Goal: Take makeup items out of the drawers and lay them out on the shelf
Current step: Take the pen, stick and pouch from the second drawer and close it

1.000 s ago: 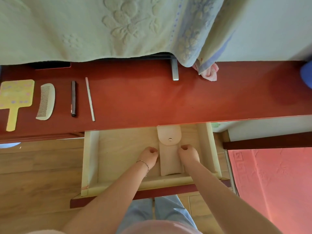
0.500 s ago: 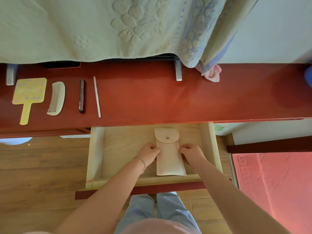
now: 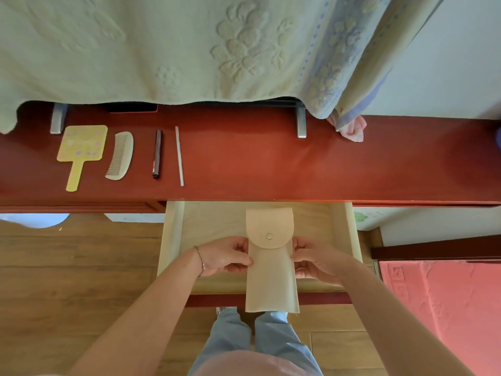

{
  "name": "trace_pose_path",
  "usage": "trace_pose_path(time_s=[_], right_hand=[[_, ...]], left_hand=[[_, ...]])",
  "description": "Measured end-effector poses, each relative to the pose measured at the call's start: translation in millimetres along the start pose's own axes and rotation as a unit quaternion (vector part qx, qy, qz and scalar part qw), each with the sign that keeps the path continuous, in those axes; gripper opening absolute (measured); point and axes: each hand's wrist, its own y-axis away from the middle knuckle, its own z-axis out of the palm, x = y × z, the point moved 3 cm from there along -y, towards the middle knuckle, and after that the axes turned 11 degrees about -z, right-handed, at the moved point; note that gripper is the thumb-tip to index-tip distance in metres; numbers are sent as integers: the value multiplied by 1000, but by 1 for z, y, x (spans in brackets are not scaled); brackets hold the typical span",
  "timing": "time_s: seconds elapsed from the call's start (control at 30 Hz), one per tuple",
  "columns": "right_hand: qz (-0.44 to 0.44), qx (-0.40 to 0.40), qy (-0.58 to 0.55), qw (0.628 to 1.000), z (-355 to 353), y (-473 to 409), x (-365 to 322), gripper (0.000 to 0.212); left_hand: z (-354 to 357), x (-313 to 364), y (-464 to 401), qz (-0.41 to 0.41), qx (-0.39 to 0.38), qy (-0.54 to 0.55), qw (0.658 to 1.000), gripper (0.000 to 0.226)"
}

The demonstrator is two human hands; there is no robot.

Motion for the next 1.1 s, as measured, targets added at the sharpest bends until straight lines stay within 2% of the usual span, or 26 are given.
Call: trace_pose_path(time_s=[0.17, 0.37, 0.6, 0.9, 1.1], right_hand=[[-51, -5, -7, 999, 3, -6, -20, 15], [-96, 36, 34, 994, 10, -23, -58, 22], [-132, 80, 78, 985, 22, -56, -102, 16], [-133, 177, 129, 966, 35, -110, -141, 10], [-130, 214, 152, 956, 42, -135, -153, 13]], left_hand=[[-9, 21, 18, 57, 18, -1, 998, 19], [-32, 50, 33, 105, 71, 37, 991, 21], [-72, 73, 38, 126, 184, 38, 974, 15], [-117, 92, 30, 115, 373, -6, 920, 2], [-137, 101, 23, 76, 466, -58, 880, 19]])
